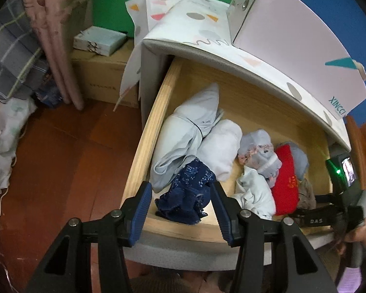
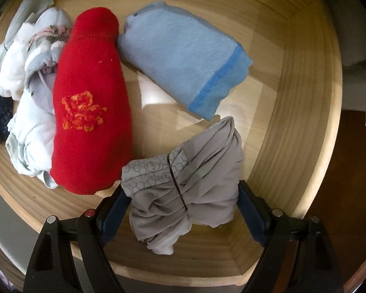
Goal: Take underwear out of drawer
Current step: 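Grasp the navy patterned underwear with the left gripper while the right holds the grey underwear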
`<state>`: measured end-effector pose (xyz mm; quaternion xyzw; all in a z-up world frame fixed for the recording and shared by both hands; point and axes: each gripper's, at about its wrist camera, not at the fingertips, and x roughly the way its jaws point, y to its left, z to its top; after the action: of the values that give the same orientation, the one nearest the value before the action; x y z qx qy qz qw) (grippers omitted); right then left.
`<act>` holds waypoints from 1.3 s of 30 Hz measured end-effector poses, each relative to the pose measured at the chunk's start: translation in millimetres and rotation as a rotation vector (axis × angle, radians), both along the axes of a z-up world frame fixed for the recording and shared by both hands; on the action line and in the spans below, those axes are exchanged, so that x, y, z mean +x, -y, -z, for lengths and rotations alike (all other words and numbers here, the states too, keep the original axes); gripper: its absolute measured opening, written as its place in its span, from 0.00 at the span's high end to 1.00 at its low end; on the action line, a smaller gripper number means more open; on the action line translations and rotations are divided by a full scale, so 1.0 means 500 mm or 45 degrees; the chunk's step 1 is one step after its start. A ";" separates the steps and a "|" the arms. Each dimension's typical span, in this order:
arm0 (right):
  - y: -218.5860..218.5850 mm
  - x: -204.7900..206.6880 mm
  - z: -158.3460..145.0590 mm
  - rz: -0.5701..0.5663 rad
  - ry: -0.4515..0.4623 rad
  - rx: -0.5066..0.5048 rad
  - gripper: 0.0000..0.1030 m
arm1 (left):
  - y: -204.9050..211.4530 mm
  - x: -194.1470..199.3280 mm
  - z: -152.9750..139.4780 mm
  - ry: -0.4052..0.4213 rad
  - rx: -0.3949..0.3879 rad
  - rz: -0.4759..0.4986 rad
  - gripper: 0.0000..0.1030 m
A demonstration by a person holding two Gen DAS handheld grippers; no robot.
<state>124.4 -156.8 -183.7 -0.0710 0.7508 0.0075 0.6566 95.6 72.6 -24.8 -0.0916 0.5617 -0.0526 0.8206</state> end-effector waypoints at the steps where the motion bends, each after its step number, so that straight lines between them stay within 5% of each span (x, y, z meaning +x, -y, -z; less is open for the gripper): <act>1: -0.011 -0.003 0.004 -0.001 0.004 -0.001 0.19 | -0.005 0.005 -0.005 -0.004 -0.013 0.003 0.51; 8: 0.012 -0.032 0.013 -0.005 0.028 0.029 0.26 | -0.018 0.049 -0.025 -0.070 -0.011 0.070 0.50; 14: 0.023 -0.055 0.017 0.037 0.071 0.064 0.35 | 0.015 0.047 0.006 -0.183 -0.018 0.150 0.50; 20: 0.050 -0.061 0.010 0.080 0.059 0.121 0.37 | 0.076 0.062 0.048 -0.310 0.076 0.243 0.50; 30: 0.046 -0.051 0.026 0.079 0.083 0.097 0.34 | 0.098 0.103 0.126 -0.482 0.098 0.171 0.50; 39: 0.020 -0.039 -0.021 0.091 0.100 0.095 0.33 | 0.096 0.118 0.147 -0.448 0.109 0.123 0.50</act>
<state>104.8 -166.9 -173.0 -0.0198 0.7257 0.0093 0.6876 154.7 24.8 -98.2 -0.0371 0.7021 -0.0511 0.7092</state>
